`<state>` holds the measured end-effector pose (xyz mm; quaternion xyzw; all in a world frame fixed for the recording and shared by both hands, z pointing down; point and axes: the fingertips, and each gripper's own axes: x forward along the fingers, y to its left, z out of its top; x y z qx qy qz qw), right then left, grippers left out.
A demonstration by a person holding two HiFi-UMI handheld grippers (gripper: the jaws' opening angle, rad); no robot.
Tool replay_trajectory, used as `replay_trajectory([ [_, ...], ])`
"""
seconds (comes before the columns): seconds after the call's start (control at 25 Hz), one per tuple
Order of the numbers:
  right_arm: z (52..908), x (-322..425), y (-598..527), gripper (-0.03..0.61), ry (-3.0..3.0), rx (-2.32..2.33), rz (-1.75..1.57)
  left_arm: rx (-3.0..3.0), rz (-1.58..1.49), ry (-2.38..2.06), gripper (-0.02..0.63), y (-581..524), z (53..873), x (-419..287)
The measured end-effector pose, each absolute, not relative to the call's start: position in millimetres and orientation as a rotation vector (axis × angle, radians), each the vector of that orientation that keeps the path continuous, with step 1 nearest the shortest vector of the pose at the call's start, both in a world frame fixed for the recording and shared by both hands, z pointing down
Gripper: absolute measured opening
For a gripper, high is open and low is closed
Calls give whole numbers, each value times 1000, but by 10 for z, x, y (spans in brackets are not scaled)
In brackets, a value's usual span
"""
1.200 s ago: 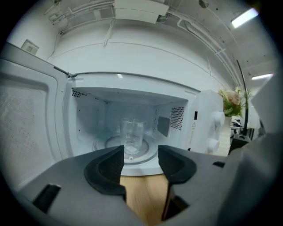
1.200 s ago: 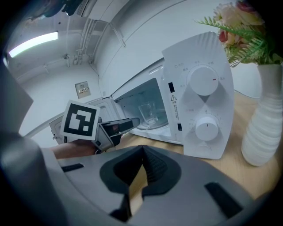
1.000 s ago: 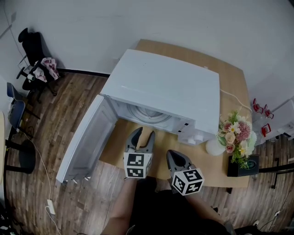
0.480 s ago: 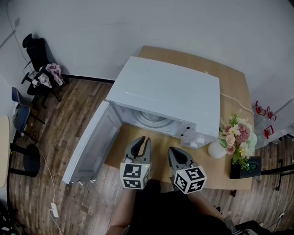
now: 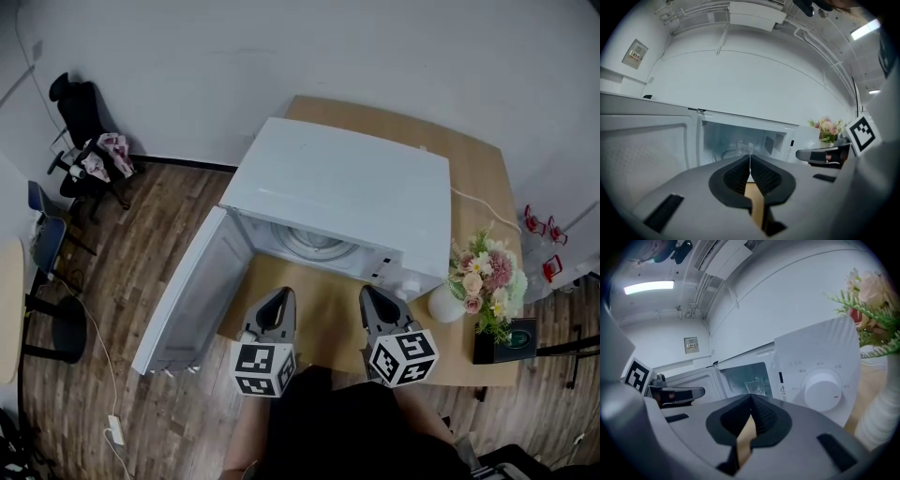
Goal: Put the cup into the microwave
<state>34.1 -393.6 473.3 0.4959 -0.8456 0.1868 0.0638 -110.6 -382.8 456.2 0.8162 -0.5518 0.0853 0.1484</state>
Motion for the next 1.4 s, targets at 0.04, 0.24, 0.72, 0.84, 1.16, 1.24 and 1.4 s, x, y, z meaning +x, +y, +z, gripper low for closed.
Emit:
replay_trajectory([
  [0.04,4730,351,-3943,-8,-2553,1501,554,2348,242,-1582,9,-3812,4565,-1101],
  [0.24,4696,385,-3963,-9,-2539,1541,507,2395,246,-1539,5,-3734,4588,-1008],
  [0.72,4707,377,-3958,-9,-2518,1539,482,2392,218,-1513,5,-3791,4631,-959],
  [0.84,4710,387,-3963,-8,-2514,1538,484,2392,219,-1505,5,-3802,4650,-936],
  [1.16,4748,371,-3941,-9,-2507,1523,491,2381,224,-1491,5,-3816,4709,-909],
  [1.24,4752,377,-3942,-9,-2505,1524,493,2378,223,-1486,5,-3815,4715,-902],
  [1.4,4741,366,-3936,-9,-2506,1524,496,2378,221,-1483,5,-3811,4711,-907],
])
